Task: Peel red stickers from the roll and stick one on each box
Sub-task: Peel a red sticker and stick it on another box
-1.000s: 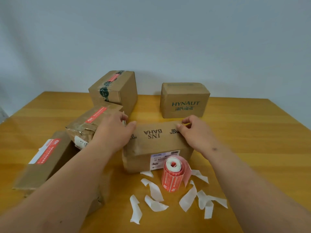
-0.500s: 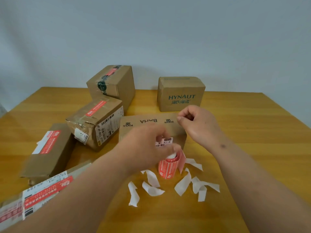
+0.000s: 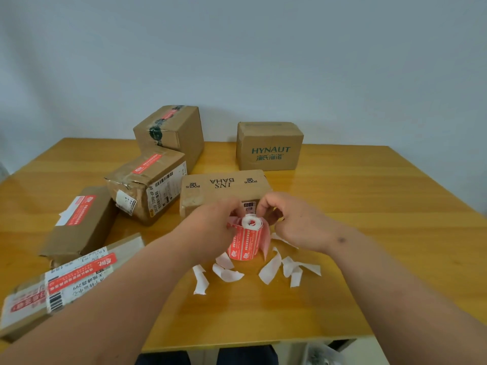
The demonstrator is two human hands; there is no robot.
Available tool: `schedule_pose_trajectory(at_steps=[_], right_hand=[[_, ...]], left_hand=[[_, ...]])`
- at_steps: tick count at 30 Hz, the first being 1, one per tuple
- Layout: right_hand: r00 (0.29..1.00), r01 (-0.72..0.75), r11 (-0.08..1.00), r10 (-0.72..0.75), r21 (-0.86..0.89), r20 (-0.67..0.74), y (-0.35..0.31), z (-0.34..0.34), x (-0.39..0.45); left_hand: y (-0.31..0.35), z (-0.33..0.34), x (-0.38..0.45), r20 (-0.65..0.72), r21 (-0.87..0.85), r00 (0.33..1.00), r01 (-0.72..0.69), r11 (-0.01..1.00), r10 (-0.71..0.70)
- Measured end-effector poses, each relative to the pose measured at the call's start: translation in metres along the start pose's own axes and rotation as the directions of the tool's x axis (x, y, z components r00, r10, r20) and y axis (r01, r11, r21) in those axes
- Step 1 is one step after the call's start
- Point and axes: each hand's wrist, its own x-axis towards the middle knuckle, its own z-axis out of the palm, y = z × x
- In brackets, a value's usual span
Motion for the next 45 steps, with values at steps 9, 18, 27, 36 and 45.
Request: schedule_pose_trajectory(at_steps=[9, 18, 27, 36, 45], right_hand=[[0.999, 0.015, 0.999, -0.016, -0.035, -0.044, -0.002, 0.011, -0.008], [0.997, 0.038, 0.993, -0.046, -0.112, -0.069, -0.005, 0.013, -0.011], [0.993, 0.080, 0.989, -0.089, -0.122, -0.072, -0.014, 0.009, -0.016], [0.984, 0.120, 0.953, -0.150, -0.277, -0.091, -0.024, 0.015, -0.016], [0.981, 0.160, 0.913, -0.188, -0.376, -0.039, -0.029, 0.011, -0.015]], left_hand=[[-0.001, 0.017, -0.012, -0.231, -0.010, 0.972, -0.054, 0.998, 0.051], [0.005, 0.030, -0.034, -0.373, -0.144, 0.926, -0.126, 0.982, 0.064], [0.008, 0.017, -0.038, -0.260, -0.389, 0.965, -0.061, 0.919, -0.046], [0.003, 0.007, -0.043, -0.111, -0.583, 0.986, 0.034, 0.812, -0.121], [0.005, 0.002, -0.040, -0.070, -0.466, 0.991, 0.069, 0.882, -0.114]])
